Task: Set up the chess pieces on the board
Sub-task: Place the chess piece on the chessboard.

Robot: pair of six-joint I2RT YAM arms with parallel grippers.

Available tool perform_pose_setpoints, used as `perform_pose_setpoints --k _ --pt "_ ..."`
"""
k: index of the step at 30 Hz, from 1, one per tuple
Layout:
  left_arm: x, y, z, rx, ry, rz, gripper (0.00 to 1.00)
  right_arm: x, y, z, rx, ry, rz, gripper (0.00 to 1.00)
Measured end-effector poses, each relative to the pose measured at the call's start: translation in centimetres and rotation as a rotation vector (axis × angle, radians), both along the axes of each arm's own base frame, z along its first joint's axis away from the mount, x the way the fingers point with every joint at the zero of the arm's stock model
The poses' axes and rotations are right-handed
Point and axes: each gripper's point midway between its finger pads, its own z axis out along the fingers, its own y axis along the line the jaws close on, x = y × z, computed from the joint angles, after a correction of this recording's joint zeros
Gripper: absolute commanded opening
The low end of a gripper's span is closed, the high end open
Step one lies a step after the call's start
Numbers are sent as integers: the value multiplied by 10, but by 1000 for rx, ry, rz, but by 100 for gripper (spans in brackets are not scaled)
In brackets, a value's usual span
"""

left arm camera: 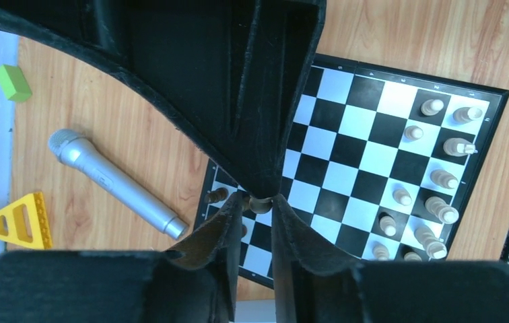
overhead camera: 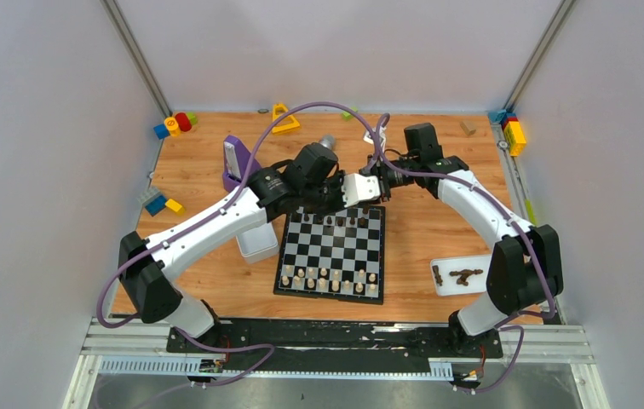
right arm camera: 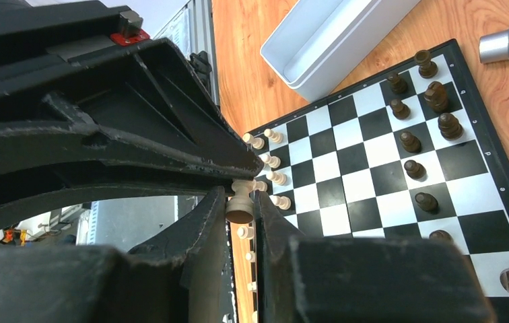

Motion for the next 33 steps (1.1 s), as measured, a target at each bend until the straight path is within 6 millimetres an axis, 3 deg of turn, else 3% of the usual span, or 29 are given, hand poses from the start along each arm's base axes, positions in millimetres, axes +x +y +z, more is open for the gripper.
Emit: perform_pose_setpoints --k 8,18,27,33 --pt "7 3 13 -35 -33 20 54 3 -11 7 -12 -39 -41 0" --pt "24 19 63 -295 -2 -46 62 8 -34 34 44 -88 -73 0" --pt "-8 -6 49 -409 76 -287 63 -3 -32 46 92 -68 -18 0" --pt "-11 -16 44 -453 72 -349 62 -6 -32 48 103 -57 -4 0"
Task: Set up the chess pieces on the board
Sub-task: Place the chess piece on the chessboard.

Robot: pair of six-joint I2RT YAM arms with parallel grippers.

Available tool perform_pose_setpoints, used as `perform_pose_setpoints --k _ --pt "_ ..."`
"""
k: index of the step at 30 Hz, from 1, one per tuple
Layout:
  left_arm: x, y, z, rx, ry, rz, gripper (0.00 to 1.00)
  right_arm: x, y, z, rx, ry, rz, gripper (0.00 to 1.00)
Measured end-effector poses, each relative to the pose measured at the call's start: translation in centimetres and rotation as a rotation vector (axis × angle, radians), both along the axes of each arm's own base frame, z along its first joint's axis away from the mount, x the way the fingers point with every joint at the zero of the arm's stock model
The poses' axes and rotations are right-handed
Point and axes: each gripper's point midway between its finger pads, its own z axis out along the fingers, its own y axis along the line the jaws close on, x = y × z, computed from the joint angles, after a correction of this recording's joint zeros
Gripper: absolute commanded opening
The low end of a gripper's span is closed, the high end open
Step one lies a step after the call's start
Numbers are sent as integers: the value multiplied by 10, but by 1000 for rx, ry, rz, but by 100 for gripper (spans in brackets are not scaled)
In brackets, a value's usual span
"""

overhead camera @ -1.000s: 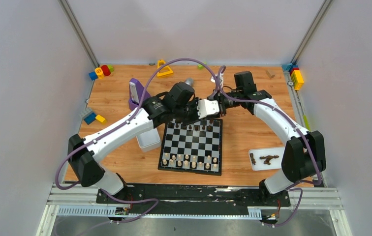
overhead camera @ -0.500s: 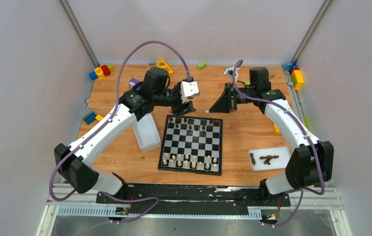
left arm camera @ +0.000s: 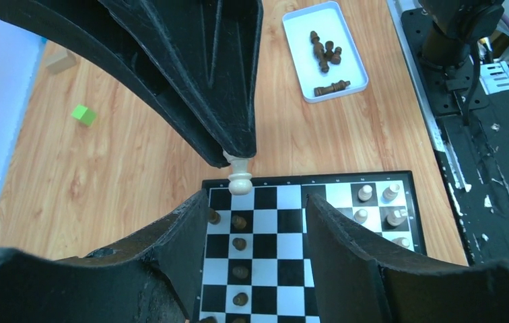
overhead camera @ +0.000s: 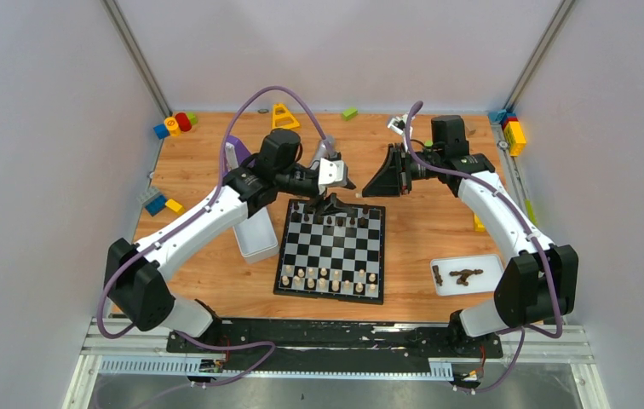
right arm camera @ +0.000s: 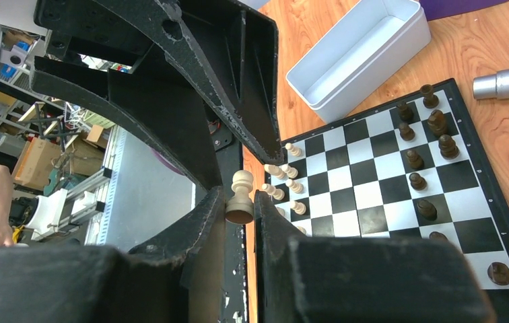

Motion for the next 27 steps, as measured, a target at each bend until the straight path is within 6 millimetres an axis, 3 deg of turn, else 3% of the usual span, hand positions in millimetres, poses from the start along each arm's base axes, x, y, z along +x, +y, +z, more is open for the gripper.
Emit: perform_pose_setpoints --k 5,18,27 --pt "5 -6 4 -30 -22 -5 59 -1 0 1 3 1 4 0" --pt "9 -12 7 -56 -15 -6 38 -2 0 1 8 19 10 0" --pt "8 -13 6 -56 0 -13 14 -2 0 1 8 22 9 0"
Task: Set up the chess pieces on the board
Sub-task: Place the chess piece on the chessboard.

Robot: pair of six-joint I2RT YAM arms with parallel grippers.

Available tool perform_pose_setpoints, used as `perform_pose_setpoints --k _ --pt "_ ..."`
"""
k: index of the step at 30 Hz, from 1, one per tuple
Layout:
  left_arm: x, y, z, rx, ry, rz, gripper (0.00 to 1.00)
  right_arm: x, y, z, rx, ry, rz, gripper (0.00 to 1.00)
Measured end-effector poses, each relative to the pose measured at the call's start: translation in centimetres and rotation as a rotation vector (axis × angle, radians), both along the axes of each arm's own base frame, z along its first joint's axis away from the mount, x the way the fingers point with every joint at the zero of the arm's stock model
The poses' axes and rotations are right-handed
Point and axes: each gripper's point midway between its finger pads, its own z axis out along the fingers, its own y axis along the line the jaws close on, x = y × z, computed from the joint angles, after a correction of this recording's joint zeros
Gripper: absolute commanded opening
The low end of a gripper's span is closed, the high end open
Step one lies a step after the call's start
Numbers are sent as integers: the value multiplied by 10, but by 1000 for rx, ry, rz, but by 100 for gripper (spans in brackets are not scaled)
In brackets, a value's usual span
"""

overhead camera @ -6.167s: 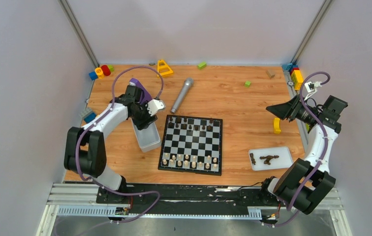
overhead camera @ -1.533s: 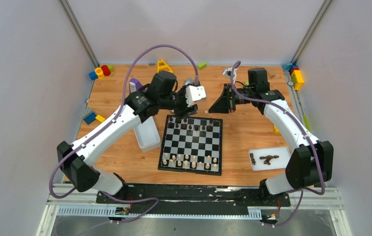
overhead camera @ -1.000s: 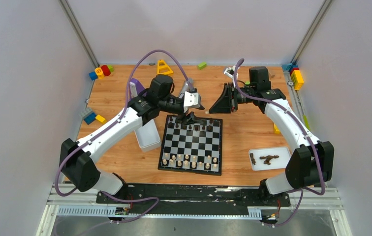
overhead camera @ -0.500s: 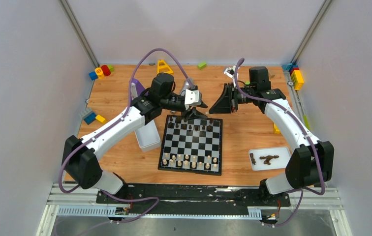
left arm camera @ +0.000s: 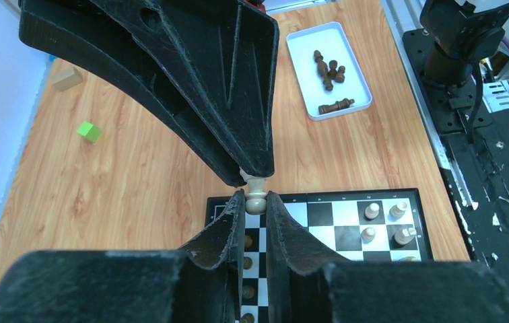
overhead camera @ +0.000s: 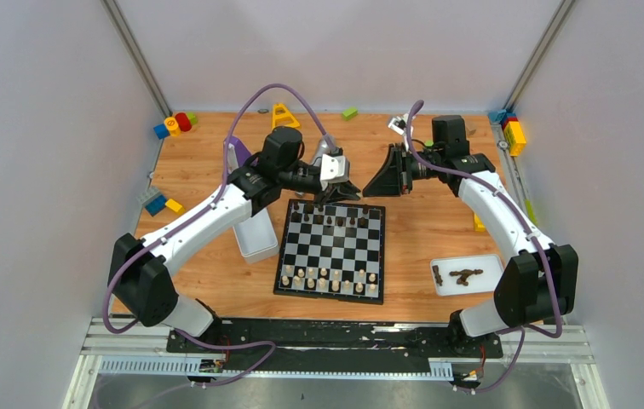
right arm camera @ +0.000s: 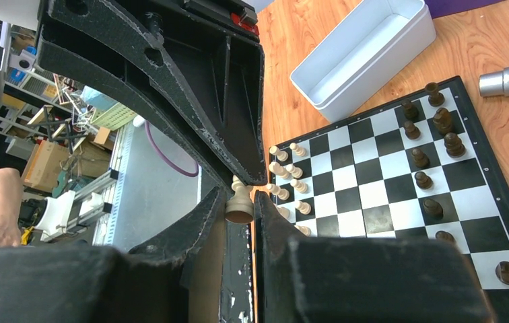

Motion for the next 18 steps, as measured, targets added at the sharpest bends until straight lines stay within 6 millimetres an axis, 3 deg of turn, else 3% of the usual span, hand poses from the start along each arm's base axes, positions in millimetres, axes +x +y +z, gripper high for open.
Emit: perform_pose_setpoints --k 4,9,11,15,18 --pt "-1 0 0 -1 5 -5 4 0 0 0 -1 0 -2 8" --pt "-1 1 -2 7 5 -3 0 2 0 -2 -10 -1 -14 40" --pt "-1 3 -7 27 -2 1 0 5 -1 -4 -22 -5 -31 48" --pt "1 15 -25 113 -41 19 0 14 -12 -1 -42 -30 -97 54" --pt "0 27 -42 204 -77 32 0 22 -34 8 -45 -69 -180 54"
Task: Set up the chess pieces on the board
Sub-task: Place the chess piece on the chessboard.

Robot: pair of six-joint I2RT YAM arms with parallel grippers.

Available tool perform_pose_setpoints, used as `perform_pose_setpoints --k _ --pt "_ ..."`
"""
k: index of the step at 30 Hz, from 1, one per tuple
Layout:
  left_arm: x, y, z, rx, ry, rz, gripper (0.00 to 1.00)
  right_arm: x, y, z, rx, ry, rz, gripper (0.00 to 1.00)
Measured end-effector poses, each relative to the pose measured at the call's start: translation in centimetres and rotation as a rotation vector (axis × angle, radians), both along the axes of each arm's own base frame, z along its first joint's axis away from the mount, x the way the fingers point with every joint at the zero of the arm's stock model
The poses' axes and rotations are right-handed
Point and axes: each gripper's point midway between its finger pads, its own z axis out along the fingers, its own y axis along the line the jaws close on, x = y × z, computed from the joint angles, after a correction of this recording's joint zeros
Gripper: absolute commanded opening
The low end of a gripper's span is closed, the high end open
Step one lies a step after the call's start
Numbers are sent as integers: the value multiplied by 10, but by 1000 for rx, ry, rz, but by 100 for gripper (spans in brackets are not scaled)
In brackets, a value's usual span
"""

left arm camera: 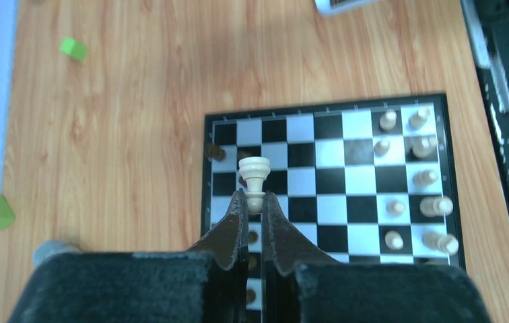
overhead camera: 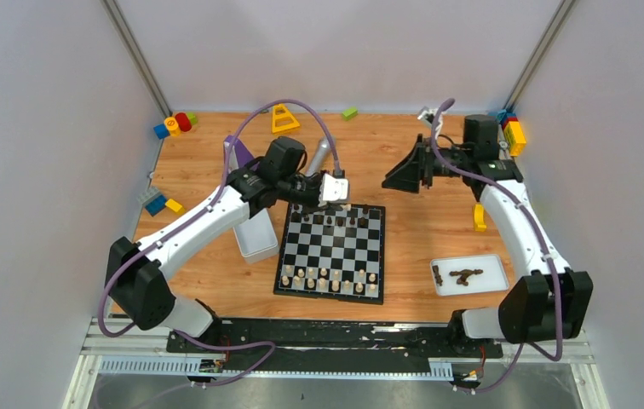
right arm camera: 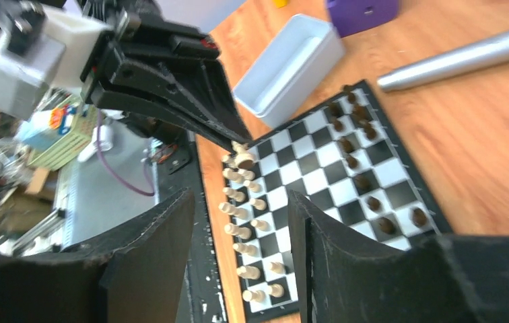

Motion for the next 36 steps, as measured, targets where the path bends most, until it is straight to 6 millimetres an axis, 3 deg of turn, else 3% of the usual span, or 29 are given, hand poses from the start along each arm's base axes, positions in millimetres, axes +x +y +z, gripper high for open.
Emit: perform_pose_setpoints --k 6,10,12,17,21,26,36 --pt "-20 17 -41 263 -92 -14 0 12 -71 13 -6 -74 -240 53" --pt "-41 18 -64 437 -108 -61 0 13 -118 3 -9 -73 -402 53" --pt "-44 10 -72 515 -113 -77 0 8 -129 -4 -7 -61 -442 53" --pt "-48 -9 -95 688 -122 -89 0 -1 -145 -18 14 -30 -491 53" --pt "-59 -20 -121 832 -98 -109 0 -3 -158 -16 41 -32 -518 53" --pt "-77 -19 -152 991 -46 -133 0 -5 -168 -13 68 -37 -528 52" --pt "-96 -13 -167 1114 -16 -141 0 -10 -170 -11 106 -22 -512 52"
